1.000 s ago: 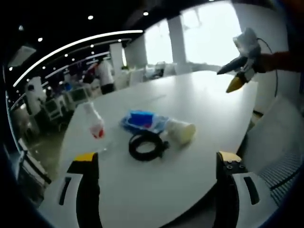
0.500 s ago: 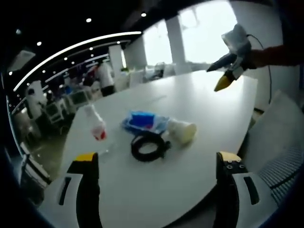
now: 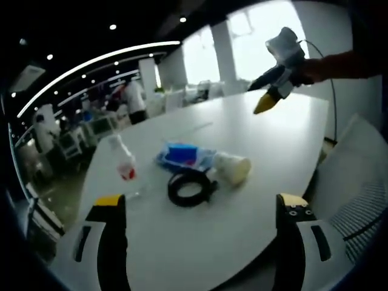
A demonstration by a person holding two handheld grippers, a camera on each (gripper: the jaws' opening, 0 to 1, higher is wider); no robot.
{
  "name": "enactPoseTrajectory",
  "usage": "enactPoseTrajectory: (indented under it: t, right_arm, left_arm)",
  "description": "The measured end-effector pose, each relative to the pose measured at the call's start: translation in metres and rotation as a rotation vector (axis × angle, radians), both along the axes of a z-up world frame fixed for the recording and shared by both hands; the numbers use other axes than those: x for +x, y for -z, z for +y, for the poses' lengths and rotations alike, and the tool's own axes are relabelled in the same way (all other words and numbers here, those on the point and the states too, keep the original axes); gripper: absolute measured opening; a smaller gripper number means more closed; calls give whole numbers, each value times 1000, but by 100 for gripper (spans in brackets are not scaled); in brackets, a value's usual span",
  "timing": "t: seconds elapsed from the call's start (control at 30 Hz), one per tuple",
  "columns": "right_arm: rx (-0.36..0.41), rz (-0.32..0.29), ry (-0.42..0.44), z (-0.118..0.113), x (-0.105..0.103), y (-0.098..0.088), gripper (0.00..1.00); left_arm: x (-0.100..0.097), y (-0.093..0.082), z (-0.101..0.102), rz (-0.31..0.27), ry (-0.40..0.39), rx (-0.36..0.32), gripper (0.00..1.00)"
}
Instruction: Arrange the tabletop items into an orderly group along one side of the table until the central work area is clear of visible clutter.
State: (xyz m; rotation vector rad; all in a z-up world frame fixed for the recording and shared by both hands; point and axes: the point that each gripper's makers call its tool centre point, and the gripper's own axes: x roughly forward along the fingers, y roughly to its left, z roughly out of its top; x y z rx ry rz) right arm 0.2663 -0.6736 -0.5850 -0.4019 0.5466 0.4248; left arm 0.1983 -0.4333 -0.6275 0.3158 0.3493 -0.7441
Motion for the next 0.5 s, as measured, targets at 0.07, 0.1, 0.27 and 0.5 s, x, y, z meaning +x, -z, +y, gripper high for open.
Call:
enactPoseTrajectory:
  t: [0.07,0.1,0.27,0.5]
  right_arm:
    - [0,0,-6,2,5,2,79]
    - [-1,-1,-8,3,8,3,79]
    - [-5,19,-32,13,19,7,75]
    - [-15,44,-80,29,28,14,71]
  left_arm:
    - [-1,1,-1,-1,8,7,100]
    - [-1,1,-2,0,11,10,100]
    - [-1,0,-1,-15,13,21,100]
    - [0,0,0,-20,6,20,100]
